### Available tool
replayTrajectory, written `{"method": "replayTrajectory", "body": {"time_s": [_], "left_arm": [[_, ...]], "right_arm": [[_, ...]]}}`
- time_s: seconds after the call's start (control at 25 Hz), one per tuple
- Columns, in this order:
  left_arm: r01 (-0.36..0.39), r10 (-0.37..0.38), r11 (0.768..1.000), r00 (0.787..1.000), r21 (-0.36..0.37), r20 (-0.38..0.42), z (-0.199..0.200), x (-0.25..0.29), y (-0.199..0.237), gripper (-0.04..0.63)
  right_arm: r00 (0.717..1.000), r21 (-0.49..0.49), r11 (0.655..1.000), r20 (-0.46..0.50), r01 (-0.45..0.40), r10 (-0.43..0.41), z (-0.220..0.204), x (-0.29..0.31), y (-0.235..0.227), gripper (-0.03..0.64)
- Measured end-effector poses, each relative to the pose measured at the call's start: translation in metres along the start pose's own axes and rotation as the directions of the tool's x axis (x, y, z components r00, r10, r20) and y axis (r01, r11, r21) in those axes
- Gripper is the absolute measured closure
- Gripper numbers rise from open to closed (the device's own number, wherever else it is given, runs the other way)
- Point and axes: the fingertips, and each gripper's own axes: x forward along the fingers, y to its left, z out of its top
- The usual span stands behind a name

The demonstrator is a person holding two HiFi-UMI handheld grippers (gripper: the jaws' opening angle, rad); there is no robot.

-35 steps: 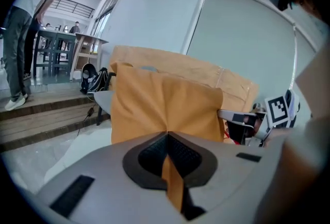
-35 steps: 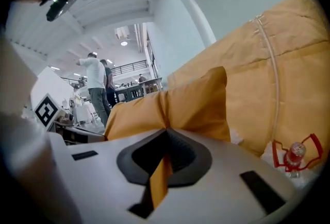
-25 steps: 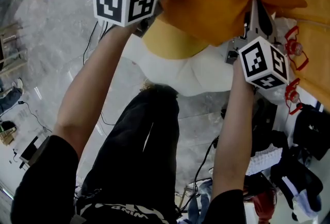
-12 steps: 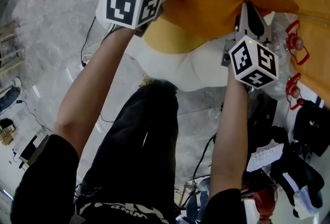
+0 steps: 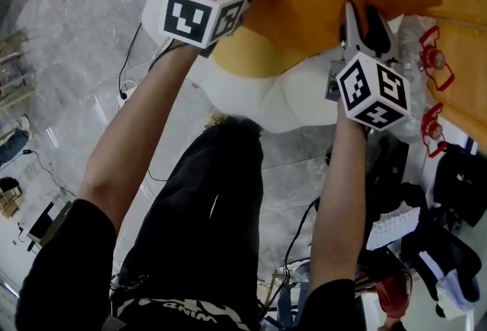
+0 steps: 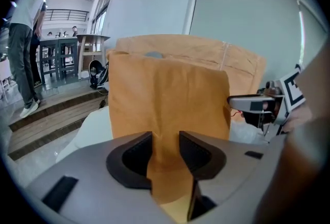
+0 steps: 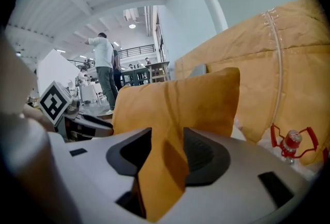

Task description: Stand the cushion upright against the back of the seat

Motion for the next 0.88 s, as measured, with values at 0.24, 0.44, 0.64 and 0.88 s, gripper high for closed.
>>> {"method": "replayTrajectory", "body": {"time_s": [0.24, 0.44, 0.64, 0.88], "left_arm": [[0.025, -0.025, 0.999, 1.0, 0.024, 0.004, 0.0, -0.011, -0.014, 0.44], [0.061, -0.062, 0.998, 0.997, 0.016, 0.054, 0.013, -0.042, -0.023, 0.586], [0.185, -0.186, 0.982, 0.98, 0.03, 0.065, 0.031, -0.105, -0.06, 0.588], [0.306, -0.311, 0.949, 0.947, 0.076, 0.077, 0.056, -0.213, -0.117, 0.588]], "right_arm": [[1.0, -0.004, 1.0, -0.027, -0.011, 0.01, -0.005, -0.012, 0.009, 0.433], [1.0, -0.087, 0.996, -0.012, -0.027, 0.026, 0.007, -0.042, 0.03, 0.526], [0.988, -0.043, 0.988, -0.034, -0.151, 0.149, 0.024, -0.087, 0.075, 0.594], [0.971, 0.03, 0.971, -0.043, -0.236, 0.237, 0.062, -0.173, 0.129, 0.594]]}}
